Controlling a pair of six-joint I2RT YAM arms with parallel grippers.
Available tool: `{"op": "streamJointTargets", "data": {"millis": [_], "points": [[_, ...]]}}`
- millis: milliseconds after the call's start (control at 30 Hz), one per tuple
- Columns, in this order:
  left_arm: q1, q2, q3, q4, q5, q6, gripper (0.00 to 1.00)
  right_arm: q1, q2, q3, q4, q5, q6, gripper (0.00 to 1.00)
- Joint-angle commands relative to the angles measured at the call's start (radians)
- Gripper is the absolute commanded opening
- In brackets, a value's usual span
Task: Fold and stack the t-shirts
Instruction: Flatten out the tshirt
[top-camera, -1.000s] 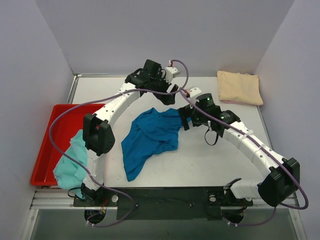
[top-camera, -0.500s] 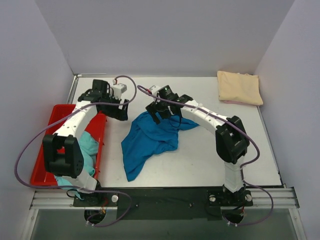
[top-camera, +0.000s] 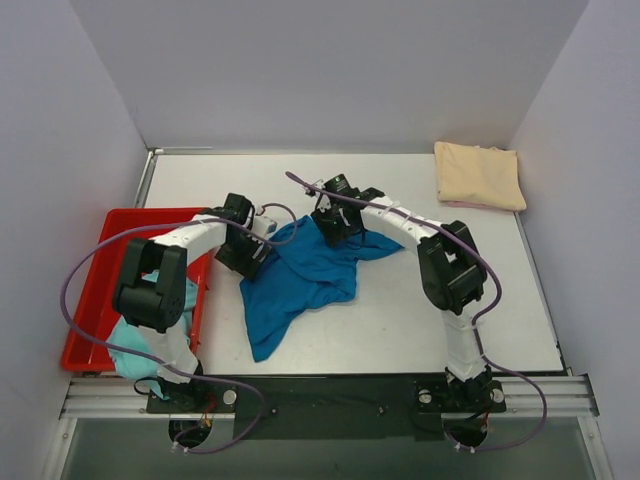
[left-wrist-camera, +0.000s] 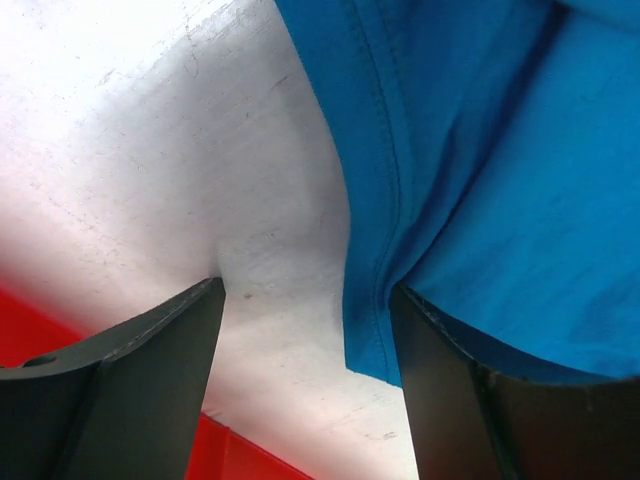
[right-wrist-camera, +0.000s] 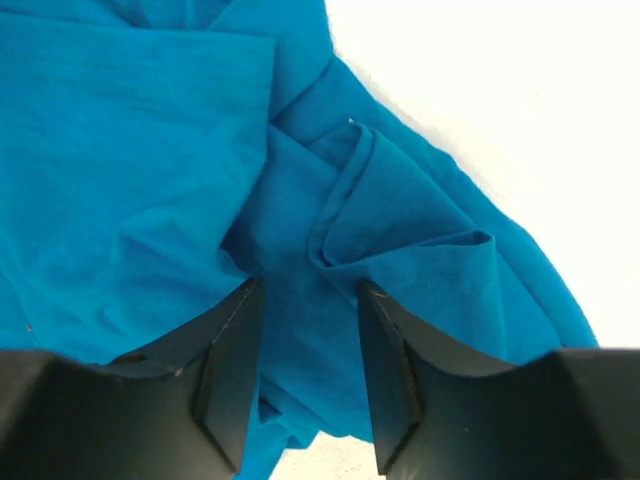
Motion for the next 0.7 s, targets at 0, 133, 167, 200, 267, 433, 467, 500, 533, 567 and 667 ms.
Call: {"op": "streamJointTargets", "data": {"millis": [0,133,167,200,267,433,467,500,533,567,667], "points": [[-0.028,0.046,-0.003,0.008,-0.015,0.053,0.74,-0.033,-0.009,-0.024,-0.027,-0.078,0.023,0.32],[-0.058,0.134,0.026,-0.094,0.060,0.129,0.41,-0.064,-0.031,-0.015,-0.027,-0.119,0.033,0.09],[-0.055,0.139,0.046,-0.102,0.071,0.135,0.29,-0.067,-0.040,-0.014,-0.027,-0.121,0.033,0.05],[-0.052,0.136,0.054,-0.110,0.071,0.133,0.00,-0.073,-0.046,-0.009,-0.027,-0.122,0.031,0.00],[-0.034,0.090,0.085,-0.121,0.076,0.124,0.00,-0.079,-0.070,-0.004,-0.027,-0.130,0.030,0.00],[0.075,-0.097,0.311,-0.229,0.180,0.112,0.00,-0.086,-0.141,-0.007,-0.027,-0.121,0.030,0.00],[0.093,-0.146,0.354,-0.263,0.194,0.104,0.00,-0.084,-0.152,-0.012,-0.027,-0.121,0.028,0.00],[0.127,-0.176,0.454,-0.277,0.209,0.098,0.00,-0.087,-0.176,-0.017,-0.027,-0.118,0.033,0.00],[0.141,-0.220,0.502,-0.306,0.212,0.083,0.00,-0.087,-0.188,-0.027,-0.026,-0.116,0.034,0.00],[0.162,-0.237,0.611,-0.322,0.212,0.077,0.00,-0.087,-0.217,-0.033,-0.021,-0.115,0.040,0.00],[0.156,-0.288,0.846,-0.384,0.227,0.035,0.00,-0.090,-0.291,-0.086,0.002,-0.104,0.050,0.00]]}}
